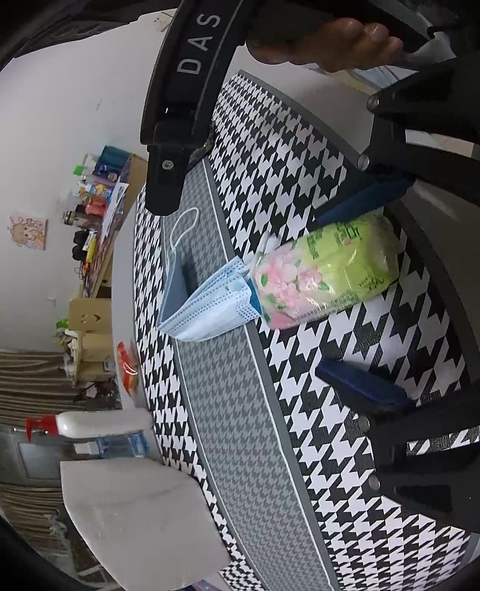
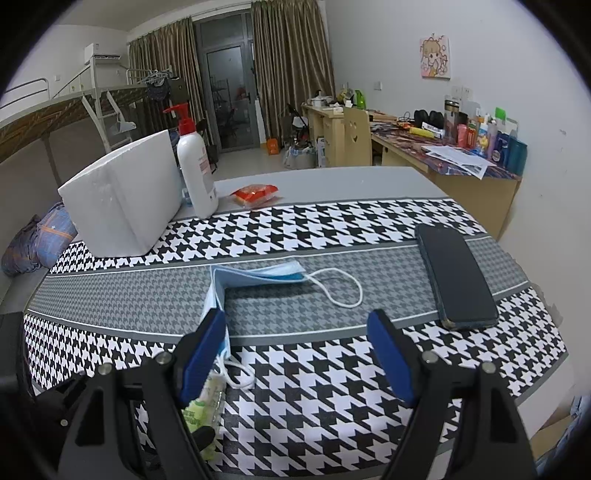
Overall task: Organize soft objects
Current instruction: 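Lower the left tool onto the green floral tissue pack while the right tool reaches the blue mask, then close the left tool on the tissue pack while the right tool grasps the mask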
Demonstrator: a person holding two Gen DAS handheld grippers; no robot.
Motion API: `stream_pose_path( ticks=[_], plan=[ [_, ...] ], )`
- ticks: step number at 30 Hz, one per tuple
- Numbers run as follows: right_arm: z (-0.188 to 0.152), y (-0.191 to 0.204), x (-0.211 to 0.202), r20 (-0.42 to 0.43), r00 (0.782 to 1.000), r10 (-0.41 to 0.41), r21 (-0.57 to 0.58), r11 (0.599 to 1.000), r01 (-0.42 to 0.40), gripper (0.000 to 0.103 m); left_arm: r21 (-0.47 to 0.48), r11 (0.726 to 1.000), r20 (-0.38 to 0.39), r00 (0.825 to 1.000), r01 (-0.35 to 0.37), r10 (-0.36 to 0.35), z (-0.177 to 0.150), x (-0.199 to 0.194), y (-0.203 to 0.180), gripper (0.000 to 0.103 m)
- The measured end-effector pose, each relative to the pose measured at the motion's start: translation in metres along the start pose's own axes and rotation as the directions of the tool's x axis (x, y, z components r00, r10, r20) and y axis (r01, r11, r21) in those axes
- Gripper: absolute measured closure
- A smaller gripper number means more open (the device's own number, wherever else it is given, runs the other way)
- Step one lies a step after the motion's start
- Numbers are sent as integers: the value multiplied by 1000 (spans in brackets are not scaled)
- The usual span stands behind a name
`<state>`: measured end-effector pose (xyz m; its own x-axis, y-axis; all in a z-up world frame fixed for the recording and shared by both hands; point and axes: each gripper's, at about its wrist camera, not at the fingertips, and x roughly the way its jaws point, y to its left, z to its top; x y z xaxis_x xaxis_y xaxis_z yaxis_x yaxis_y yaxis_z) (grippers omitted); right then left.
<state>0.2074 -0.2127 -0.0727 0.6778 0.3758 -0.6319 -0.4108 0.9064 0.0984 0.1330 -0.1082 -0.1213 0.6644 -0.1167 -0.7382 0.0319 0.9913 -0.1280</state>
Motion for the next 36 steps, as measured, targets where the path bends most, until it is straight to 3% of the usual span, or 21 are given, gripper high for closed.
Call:
stream_pose_path(
  ticks=[3,7,18,23,36],
  plan=[
    [0,0,0,-2,1000,1,2,1000,-1,20,5,1000,1,1000,27,-27,0,-1,-2,54],
    [1,2,2,-4,1000,5,0,1000,-5,20,8,999,-4,999,48,-48,0,-2,-1,60],
    [7,16,8,-4,1000,26,-11,1000,-26,20,14,998,43,997,58,-59,3,-32,15,62],
    [9,20,16,-26,999,46,-7,999,-46,20,-27,1000,61,998,7,-5,9,-37,36,62],
    [11,42,39,-75,991,108,-30,993,-110,20,-90,995,84,995,-45,53,17,-43,68,62]
  ],
)
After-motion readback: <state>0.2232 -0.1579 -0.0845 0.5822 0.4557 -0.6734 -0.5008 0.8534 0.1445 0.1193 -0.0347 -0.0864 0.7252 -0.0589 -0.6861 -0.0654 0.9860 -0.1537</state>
